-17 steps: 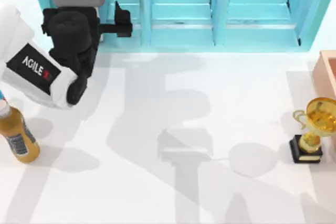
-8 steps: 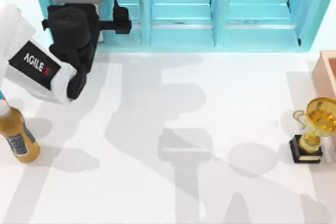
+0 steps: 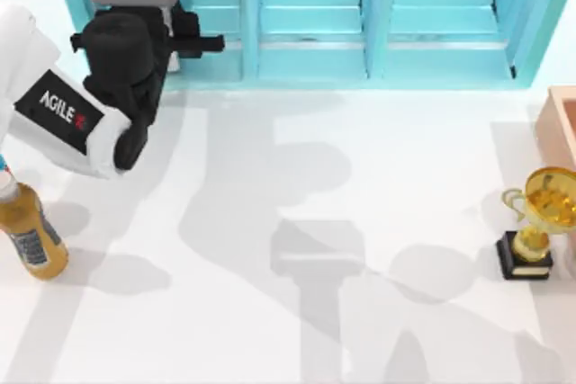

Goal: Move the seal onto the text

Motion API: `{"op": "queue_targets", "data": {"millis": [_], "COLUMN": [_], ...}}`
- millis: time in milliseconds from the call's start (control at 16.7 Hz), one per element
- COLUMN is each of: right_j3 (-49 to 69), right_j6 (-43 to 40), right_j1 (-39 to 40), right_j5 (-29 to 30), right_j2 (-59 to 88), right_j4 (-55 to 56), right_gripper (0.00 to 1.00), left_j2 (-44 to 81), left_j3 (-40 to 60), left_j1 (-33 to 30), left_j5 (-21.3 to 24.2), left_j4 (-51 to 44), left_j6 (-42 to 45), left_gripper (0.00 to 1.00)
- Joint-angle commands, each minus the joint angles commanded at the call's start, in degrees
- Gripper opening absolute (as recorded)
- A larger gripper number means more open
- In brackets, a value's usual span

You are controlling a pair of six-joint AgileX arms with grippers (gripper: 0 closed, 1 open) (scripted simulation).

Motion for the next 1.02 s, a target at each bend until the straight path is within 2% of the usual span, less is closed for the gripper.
{"op": "queue_targets", "data": {"millis": [180, 240, 780, 1020], "right_j3": [0.00, 0.00, 0.00, 0.00], "right_j6": [0.00, 0.00, 0.00, 0.00], "right_j1": [0.00, 0.00, 0.00, 0.00], "right_j5": [0.00, 0.00, 0.00, 0.00], "right_j2": [0.00, 0.00, 0.00, 0.00], "right_j4": [0.00, 0.00, 0.00, 0.00], "right_gripper": [1.00, 1.00, 1.00, 1.00], "left_j2": [0.00, 0.00, -0.21, -6.48], "left_j3": [0.00, 0.00, -0.10, -3.36], "left_j1": [0.00, 0.00, -0.32, -1.95], "left_j5": [0.00, 0.00, 0.00, -0.92], "left_j4": [0.00, 0.00, -0.10, -4.66], "left_j6": [0.00, 0.00, 0.03, -0.19], "left_gripper": [0.02, 0.00, 0.00, 0.00]}}
